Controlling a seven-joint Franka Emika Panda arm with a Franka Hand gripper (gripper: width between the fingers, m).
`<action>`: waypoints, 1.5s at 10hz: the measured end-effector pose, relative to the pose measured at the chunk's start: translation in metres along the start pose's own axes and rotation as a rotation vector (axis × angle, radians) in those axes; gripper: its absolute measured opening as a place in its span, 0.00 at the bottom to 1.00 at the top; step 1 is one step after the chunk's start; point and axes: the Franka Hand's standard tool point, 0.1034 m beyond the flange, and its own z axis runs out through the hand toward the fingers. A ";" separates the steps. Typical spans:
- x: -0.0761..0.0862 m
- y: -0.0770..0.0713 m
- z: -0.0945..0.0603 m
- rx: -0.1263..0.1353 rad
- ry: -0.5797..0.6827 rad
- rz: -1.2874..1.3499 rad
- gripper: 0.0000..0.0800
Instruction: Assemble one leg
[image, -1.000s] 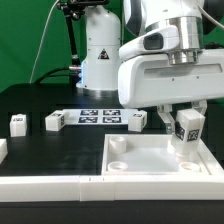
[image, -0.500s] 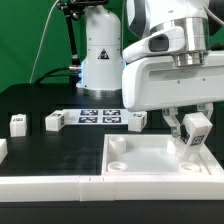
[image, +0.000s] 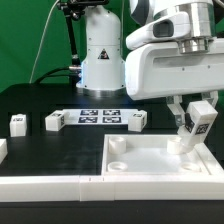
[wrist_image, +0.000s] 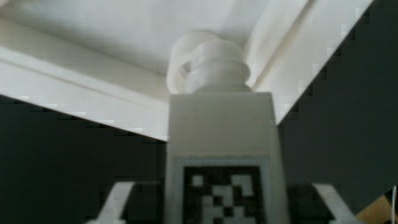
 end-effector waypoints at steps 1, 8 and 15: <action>0.001 0.000 0.003 -0.001 0.008 0.000 0.36; -0.001 0.010 0.019 -0.060 0.213 -0.016 0.36; -0.005 0.004 0.018 -0.051 0.182 -0.043 0.36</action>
Offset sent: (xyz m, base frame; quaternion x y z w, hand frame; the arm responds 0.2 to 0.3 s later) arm 0.0143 -0.0042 -0.0146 -0.0060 0.1156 0.0210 0.9931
